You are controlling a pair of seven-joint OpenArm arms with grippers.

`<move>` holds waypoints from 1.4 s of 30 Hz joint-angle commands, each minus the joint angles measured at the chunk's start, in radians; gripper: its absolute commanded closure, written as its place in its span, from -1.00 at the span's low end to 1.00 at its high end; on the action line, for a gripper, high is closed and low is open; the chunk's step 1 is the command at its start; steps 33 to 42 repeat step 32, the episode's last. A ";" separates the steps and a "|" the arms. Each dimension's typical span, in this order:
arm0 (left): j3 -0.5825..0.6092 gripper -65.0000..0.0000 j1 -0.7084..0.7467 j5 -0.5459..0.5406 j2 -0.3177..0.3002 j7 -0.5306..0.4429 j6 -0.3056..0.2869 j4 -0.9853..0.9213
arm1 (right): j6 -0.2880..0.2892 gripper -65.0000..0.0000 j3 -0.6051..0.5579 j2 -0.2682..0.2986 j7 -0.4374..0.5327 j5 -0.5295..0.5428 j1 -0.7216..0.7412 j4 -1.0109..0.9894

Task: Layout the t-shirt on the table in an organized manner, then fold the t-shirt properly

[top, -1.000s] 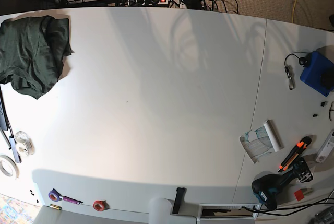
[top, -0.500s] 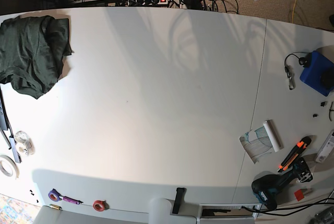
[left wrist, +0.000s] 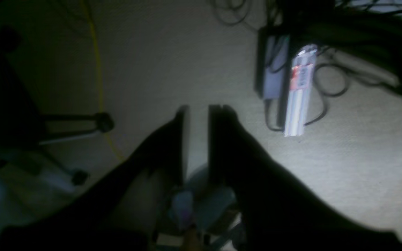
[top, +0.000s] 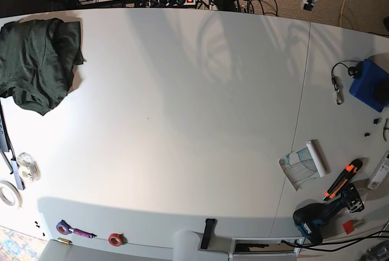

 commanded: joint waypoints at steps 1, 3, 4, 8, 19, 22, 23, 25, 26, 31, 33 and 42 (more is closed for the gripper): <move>0.000 0.72 0.002 -0.001 0.014 -0.011 -0.012 -0.006 | 0.000 1.00 -0.012 -0.003 0.010 -0.014 0.009 0.004; 0.000 0.74 -0.015 0.017 0.057 -0.042 -0.060 -0.053 | -0.011 1.00 -0.053 -0.034 0.013 -0.055 0.032 0.004; 0.000 0.74 -0.026 0.038 0.079 -0.052 -0.080 -0.083 | -0.019 1.00 -0.083 -0.045 0.013 -0.074 0.043 0.004; 0.000 0.74 -0.082 0.109 0.150 -0.059 -0.116 -0.235 | -0.134 1.00 -0.214 -0.078 0.022 -0.096 0.054 0.003; 0.000 0.74 -0.129 0.122 0.193 -0.058 -0.119 -0.345 | -0.192 1.00 -0.304 -0.085 0.080 -0.013 0.055 -0.036; 0.000 0.74 -0.129 0.122 0.193 -0.059 -0.119 -0.345 | -0.192 1.00 -0.304 -0.085 0.079 0.025 0.058 -0.036; 0.000 0.74 -0.129 0.122 0.193 -0.059 -0.119 -0.345 | -0.192 1.00 -0.304 -0.085 0.078 0.045 0.058 -0.036; 0.000 0.74 -0.129 0.122 0.193 -0.059 -0.119 -0.345 | -0.192 1.00 -0.304 -0.086 0.079 0.082 0.058 -0.035; 0.000 0.74 -0.129 0.122 0.193 -0.059 -0.119 -0.345 | -0.192 1.00 -0.304 -0.088 0.079 0.089 0.058 -0.035; 0.000 0.74 -0.129 0.122 0.193 -0.058 -0.119 -0.343 | -0.192 1.00 -0.304 -0.102 0.080 0.091 0.066 -0.026; 0.000 0.74 -0.129 0.122 0.193 -0.058 -0.119 -0.343 | -0.192 1.00 -0.304 -0.105 0.079 0.092 0.069 -0.021; 0.000 0.74 -0.129 0.122 0.193 -0.058 -0.119 -0.343 | -0.192 1.00 -0.304 -0.105 0.079 0.092 0.069 -0.021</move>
